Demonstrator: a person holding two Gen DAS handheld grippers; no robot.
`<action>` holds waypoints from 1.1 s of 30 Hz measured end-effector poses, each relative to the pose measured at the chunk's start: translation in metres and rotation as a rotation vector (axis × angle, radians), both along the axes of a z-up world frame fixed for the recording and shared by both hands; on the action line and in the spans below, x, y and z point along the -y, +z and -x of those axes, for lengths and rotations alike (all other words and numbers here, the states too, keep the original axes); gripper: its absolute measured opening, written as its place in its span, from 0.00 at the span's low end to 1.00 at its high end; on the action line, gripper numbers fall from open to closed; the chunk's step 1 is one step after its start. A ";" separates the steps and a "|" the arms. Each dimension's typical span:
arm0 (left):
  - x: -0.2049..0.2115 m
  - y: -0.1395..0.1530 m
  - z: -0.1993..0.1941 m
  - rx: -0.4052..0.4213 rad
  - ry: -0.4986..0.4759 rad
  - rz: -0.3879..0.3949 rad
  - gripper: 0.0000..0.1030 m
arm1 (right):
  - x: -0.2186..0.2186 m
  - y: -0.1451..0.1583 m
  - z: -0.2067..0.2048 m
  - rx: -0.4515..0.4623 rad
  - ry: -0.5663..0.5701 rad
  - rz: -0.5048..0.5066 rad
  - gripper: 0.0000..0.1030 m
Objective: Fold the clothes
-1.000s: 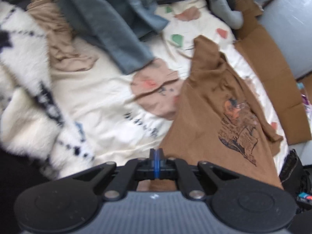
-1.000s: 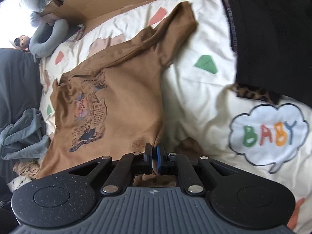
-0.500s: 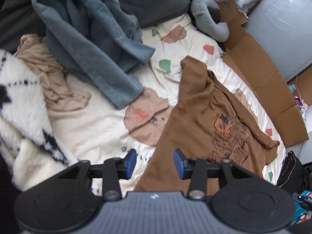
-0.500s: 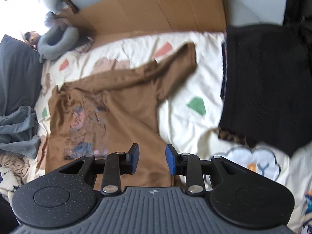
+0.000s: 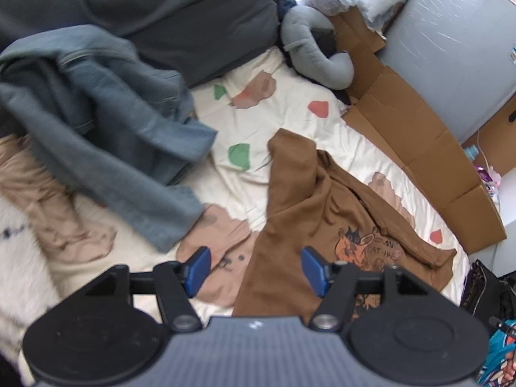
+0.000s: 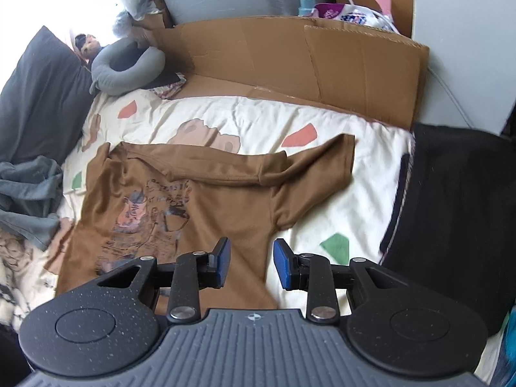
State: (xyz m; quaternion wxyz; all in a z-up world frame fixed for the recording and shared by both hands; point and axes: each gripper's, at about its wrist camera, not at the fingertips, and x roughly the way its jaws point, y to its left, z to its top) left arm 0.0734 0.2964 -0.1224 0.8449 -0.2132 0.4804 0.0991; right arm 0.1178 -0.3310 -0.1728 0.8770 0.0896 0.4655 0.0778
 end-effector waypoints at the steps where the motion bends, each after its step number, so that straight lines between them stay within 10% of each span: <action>1: 0.001 -0.003 -0.008 0.002 -0.006 -0.001 0.66 | -0.001 -0.002 -0.005 0.003 0.008 0.008 0.34; 30: 0.007 -0.165 -0.204 0.075 -0.050 0.019 0.79 | -0.075 -0.105 -0.157 0.049 0.276 0.193 0.36; 33: 0.002 -0.181 -0.211 0.086 -0.047 0.022 0.79 | -0.085 -0.113 -0.165 0.067 0.333 0.238 0.49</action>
